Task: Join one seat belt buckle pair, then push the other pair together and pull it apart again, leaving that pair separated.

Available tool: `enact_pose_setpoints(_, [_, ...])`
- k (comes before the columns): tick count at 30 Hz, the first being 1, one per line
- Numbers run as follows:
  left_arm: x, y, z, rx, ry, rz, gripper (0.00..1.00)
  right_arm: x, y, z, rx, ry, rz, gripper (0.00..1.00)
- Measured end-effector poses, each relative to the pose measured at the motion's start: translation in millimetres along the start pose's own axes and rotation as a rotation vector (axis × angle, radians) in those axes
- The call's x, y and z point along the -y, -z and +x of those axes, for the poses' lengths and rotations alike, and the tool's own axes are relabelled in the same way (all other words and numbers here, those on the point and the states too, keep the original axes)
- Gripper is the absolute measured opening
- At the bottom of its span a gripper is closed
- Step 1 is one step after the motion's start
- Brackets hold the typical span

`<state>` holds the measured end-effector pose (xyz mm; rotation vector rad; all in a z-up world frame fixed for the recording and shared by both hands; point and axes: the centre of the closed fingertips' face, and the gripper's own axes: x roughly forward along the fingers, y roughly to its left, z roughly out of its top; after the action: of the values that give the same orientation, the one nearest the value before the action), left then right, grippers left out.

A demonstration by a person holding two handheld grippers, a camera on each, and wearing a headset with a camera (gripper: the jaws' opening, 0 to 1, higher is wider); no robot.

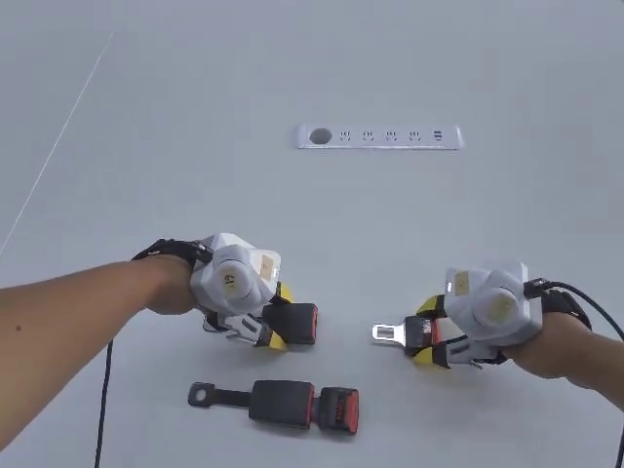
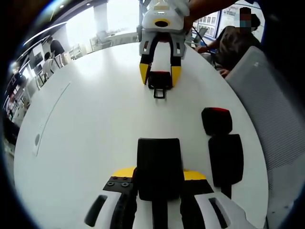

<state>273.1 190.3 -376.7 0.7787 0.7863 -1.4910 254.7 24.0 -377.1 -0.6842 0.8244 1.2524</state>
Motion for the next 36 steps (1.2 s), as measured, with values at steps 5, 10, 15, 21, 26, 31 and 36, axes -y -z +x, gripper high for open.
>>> enact_pose_setpoints(5, [-2.0, 1.3, 0.1, 0.001, 0.001, -0.001, 0.35, 0.5, 12.8, -8.7, 0.002, 0.011, 0.019, 0.37])
enact_pose_setpoints(10, [-2.4, 1.2, 0.1, 0.001, 0.000, -0.002, 0.35, 2.0, 22.1, -15.0, 0.006, 0.024, 0.035, 0.38])
enact_pose_setpoints(15, [-1.9, 0.4, 0.4, -0.002, -0.005, -0.006, 0.35, 1.2, 29.7, -20.3, 0.019, 0.030, 0.049, 0.39])
enact_pose_setpoints(21, [-1.2, -1.9, 1.2, -0.008, -0.023, -0.031, 0.35, -2.0, 31.1, -22.2, 0.027, 0.024, 0.063, 0.43])
enact_pose_setpoints(26, [-1.6, -7.1, 1.8, 0.009, -0.075, -0.159, 0.41, -1.9, 28.8, -25.4, 0.072, 0.061, 0.136, 0.60])
enact_pose_setpoints(31, [-6.4, -19.7, -8.6, 0.036, -0.177, -0.243, 0.79, 17.4, 24.8, -43.7, 0.177, 0.207, 0.297, 0.73])
enact_pose_setpoints(36, [-30.9, -34.1, -40.9, 0.158, -0.407, -0.315, 0.79, 29.3, 22.7, -66.9, 0.259, 0.377, 0.430, 0.82])
